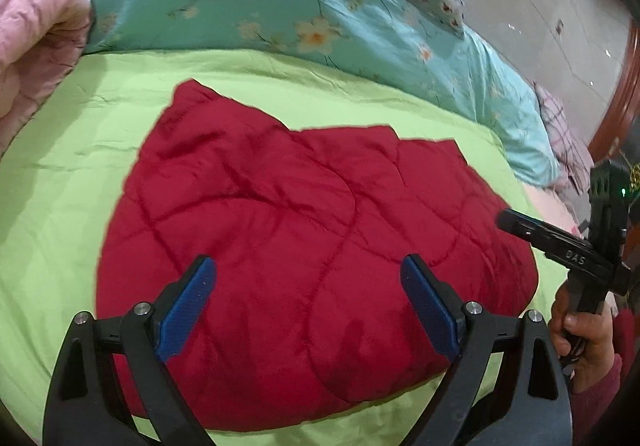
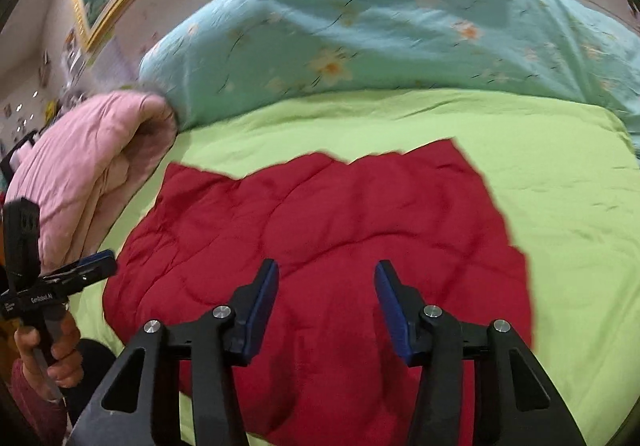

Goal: Fold large clothes

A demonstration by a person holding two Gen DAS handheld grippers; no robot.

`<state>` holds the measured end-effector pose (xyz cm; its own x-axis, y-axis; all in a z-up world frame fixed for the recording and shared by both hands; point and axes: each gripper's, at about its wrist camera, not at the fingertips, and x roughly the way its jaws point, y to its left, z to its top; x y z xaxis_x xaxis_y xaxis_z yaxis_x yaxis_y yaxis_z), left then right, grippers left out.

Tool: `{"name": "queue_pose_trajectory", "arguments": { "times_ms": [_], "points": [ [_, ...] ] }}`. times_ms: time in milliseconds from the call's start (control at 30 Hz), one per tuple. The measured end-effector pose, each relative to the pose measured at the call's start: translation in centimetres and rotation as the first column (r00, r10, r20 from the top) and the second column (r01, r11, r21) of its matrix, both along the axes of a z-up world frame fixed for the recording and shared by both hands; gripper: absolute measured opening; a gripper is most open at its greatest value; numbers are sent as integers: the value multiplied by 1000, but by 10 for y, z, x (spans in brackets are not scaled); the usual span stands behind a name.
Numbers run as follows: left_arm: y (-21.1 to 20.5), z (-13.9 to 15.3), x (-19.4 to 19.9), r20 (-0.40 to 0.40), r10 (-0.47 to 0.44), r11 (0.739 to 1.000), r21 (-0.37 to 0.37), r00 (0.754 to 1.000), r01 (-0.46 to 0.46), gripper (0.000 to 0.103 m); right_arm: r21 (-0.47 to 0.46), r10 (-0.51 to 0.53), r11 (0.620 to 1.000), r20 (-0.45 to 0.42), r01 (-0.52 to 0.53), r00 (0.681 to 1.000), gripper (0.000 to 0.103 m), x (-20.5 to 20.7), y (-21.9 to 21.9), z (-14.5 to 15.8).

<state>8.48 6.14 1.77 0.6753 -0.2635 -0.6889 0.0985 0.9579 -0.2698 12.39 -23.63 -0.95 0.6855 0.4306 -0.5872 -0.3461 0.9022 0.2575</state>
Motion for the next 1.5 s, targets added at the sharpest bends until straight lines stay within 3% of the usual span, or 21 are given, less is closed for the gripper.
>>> {"name": "queue_pose_trajectory", "arguments": {
  "times_ms": [200,433,567,900,1133,1500],
  "points": [
    [-11,-16,11,-52,-25,1000,14,998,26,94,-64,51,996,-63,-55,997,51,6,35,-21],
    [-9,-35,35,-98,3,999,47,995,2,90,-99,35,994,-98,-45,995,50,23,39,-33],
    [-6,-33,60,-125,35,997,78,991,-26,85,-128,13,991,-120,-28,993,49,41,41,-32],
    [24,-51,139,-223,145,989,74,964,-131,80,-175,-74,984,-176,42,982,49,107,31,-37],
    [58,-72,164,-273,253,966,25,928,-257,79,-134,-192,977,-225,165,955,48,143,-12,-56],
    [58,-91,177,-286,269,963,67,920,-261,80,-45,-285,958,-239,282,928,46,158,-47,-80]
  ]
}}
